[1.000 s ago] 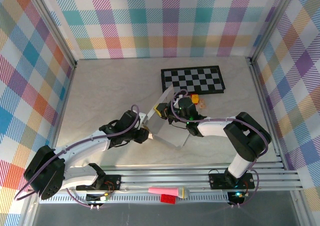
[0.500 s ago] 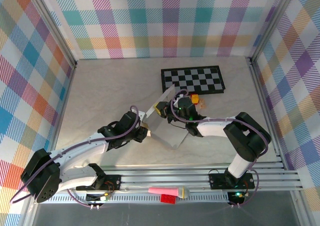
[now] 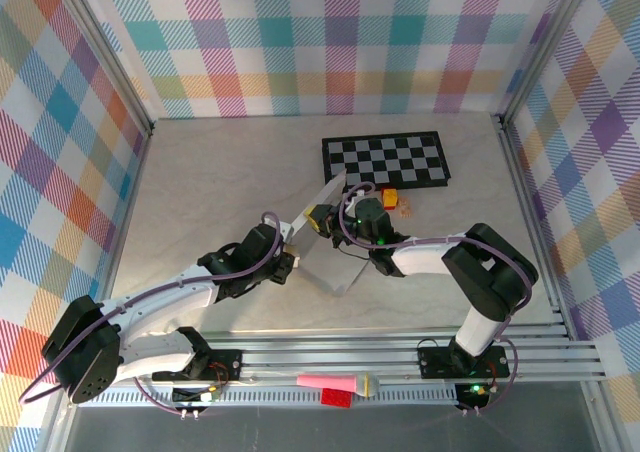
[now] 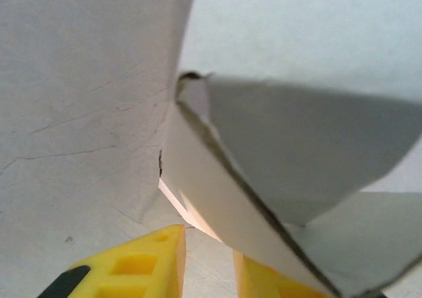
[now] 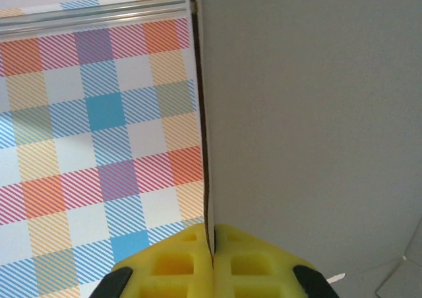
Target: Fold the paper box
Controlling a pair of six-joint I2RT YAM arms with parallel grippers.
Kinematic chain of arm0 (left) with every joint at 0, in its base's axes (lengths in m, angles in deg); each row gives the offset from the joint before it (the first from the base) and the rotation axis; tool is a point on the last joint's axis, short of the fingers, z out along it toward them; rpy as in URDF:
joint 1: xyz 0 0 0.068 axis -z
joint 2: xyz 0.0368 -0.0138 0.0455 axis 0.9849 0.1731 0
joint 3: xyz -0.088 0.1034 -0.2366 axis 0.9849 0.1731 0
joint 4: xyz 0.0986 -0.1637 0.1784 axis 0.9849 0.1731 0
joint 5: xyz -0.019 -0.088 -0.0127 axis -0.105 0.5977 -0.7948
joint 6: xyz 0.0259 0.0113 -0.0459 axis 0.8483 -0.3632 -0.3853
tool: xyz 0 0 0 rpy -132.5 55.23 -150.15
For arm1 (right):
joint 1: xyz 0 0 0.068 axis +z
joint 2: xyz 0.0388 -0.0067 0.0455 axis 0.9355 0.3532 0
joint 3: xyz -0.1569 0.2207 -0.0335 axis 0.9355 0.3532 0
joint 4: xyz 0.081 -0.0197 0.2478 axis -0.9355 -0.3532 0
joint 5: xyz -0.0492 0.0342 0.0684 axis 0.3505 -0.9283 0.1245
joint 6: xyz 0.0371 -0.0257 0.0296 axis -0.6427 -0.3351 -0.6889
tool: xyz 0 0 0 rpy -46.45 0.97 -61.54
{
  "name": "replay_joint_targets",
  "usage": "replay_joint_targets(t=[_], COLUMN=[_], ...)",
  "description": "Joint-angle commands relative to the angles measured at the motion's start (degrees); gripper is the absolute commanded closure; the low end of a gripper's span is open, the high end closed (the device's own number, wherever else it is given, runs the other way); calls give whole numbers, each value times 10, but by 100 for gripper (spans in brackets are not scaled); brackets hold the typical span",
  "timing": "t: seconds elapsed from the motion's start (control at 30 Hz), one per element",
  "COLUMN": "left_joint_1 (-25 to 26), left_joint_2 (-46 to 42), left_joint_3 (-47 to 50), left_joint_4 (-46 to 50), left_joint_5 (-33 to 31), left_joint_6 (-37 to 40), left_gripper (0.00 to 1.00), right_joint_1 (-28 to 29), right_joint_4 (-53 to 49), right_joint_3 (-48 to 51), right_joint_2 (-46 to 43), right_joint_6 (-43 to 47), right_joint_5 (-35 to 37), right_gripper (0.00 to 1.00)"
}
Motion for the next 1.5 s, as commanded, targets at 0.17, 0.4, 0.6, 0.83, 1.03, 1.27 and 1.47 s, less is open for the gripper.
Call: replay_joint_targets(t=[0.17, 0.4, 0.6, 0.83, 1.03, 1.27, 1.47], left_joint_1=[4, 3, -1, -17, -18, -18, -18], left_joint_2=[14, 28, 28, 30, 43, 67, 93], left_joint_3=[-16, -5, 13, 17, 10, 5, 2], left_joint_4=[-29, -61, -88, -93, -97, -110, -133], left_joint_5=[-35, -37, -57, -51, -44, -70, -67], left_joint_6=[-6, -22, -53, -62, -71, -109, -136], left_gripper=[69, 69, 65, 70, 81, 77, 77], right_joint_1=[7, 10, 14, 19, 19, 30, 46], right_joint_4=[-33, 1, 44, 28, 19, 36, 66], right_joint_3=[-3, -12, -25, -32, -45, -39, -27], right_joint_2=[-5, 24, 60, 66, 59, 60, 78], right_joint_6=[-4, 21, 30, 24, 16, 19, 18], right_joint_5=[-10, -1, 14, 24, 33, 67, 108], right_gripper=[100, 100, 100, 100, 100, 100, 100])
